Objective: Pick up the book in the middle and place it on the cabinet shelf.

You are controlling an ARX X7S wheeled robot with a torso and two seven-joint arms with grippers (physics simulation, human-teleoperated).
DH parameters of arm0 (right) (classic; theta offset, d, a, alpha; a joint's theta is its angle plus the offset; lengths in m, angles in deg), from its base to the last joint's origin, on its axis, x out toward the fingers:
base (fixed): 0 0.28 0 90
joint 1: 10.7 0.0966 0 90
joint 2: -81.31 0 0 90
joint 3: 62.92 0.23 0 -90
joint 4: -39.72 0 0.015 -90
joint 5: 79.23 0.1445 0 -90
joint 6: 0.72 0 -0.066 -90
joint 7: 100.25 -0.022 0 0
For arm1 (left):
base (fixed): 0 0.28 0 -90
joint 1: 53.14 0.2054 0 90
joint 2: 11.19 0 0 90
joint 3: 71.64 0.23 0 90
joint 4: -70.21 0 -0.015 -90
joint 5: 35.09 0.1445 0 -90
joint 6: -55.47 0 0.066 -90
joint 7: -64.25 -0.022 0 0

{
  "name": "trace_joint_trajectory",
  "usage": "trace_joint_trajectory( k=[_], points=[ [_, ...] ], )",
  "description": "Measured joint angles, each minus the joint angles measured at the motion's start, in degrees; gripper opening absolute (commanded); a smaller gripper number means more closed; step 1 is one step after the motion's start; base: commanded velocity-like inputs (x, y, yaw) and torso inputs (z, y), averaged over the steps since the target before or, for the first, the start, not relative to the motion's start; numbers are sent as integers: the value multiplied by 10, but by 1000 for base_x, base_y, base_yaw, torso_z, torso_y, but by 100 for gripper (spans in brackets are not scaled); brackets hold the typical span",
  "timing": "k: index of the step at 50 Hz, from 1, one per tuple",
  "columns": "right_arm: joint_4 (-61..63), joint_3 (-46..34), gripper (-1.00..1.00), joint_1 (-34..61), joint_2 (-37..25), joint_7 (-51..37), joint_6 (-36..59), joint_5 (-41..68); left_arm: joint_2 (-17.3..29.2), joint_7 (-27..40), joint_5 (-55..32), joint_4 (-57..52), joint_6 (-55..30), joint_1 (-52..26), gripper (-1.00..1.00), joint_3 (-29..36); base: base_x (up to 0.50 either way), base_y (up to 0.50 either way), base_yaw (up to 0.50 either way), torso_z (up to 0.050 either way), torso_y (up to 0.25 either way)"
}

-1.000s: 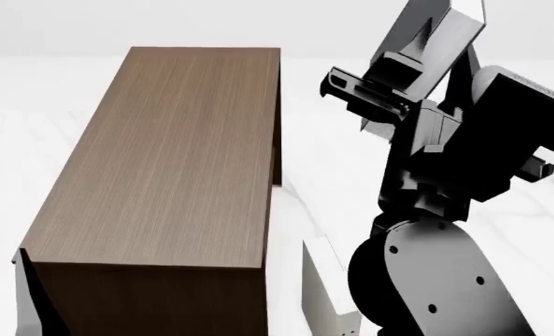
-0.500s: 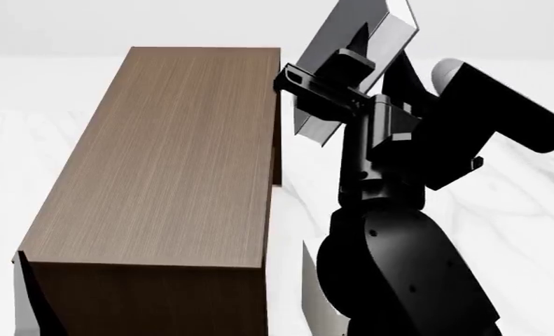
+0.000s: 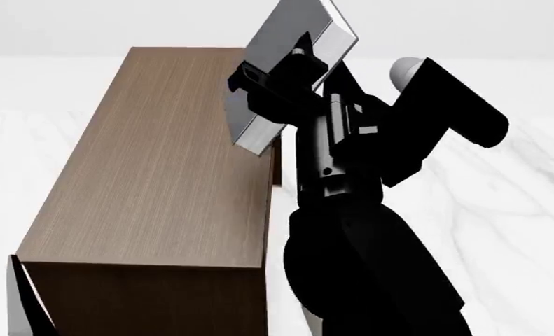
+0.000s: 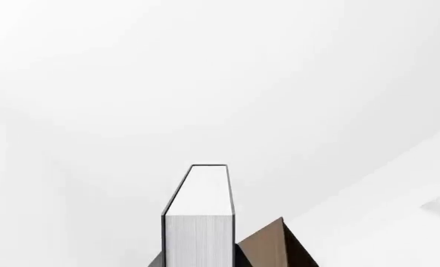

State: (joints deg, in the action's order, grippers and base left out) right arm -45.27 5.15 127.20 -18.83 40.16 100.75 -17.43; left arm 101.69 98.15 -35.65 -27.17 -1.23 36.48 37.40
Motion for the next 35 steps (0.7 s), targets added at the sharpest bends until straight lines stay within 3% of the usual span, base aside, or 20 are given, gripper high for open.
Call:
trace_joint_trajectory(
  k=[35],
  points=[
    [14, -25, -100, 15, 41, -16, 24, 103, 8, -9, -20, 9, -9, -22, 100, 4, 0, 0, 0, 0, 1]
  ],
)
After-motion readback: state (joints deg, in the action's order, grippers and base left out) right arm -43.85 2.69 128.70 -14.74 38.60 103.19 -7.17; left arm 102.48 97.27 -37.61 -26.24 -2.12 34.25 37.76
